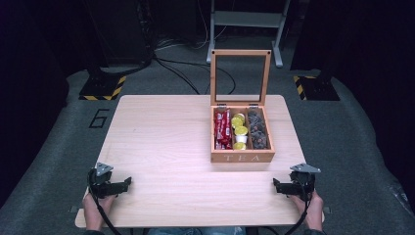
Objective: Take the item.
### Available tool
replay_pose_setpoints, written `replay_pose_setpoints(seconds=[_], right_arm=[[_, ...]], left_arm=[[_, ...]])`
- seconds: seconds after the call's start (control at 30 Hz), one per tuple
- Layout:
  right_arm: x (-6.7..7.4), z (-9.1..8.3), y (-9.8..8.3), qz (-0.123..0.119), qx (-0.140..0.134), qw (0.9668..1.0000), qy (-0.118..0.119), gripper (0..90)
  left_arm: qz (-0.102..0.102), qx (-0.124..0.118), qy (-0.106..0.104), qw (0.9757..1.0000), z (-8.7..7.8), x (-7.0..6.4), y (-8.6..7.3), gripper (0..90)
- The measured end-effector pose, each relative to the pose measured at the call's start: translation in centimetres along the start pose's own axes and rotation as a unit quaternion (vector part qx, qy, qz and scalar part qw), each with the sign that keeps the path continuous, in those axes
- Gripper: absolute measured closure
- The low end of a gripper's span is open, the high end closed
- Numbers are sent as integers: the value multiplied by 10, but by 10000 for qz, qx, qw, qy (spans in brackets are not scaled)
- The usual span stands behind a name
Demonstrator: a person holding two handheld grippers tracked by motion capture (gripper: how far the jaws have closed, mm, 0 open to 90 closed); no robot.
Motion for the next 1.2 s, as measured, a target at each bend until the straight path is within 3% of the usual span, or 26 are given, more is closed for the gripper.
replay_pose_setpoints(seconds=[0.97, 1.03, 1.13, 1.2], right_arm=[[0, 0, 0, -5, -3, 10000, 6, 0], [0, 0, 0, -5, -2, 10000, 5, 0], [0, 0, 0, 1, -1, 10000, 3, 0], [0, 0, 0, 17, -12, 10000, -8, 0]], left_arm=[[-60, -17, 53, 10000, 0, 1, 0, 57], [-156, 33, 62, 9999, -1, 2, 0, 58], [-355, -96, -137, 9992, -4, 1, 2, 97], [-380, -84, -178, 9991, -5, 0, 2, 100]])
Point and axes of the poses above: each handheld gripper's, and its own axes: z roughly forward along the jaws, y roughly out of its top, x roughly to its left, the point moved 9 cm from there along z, roughly forward along the jaws, and after that the axes turned 2 degrees about y, right-handed, at the moved point
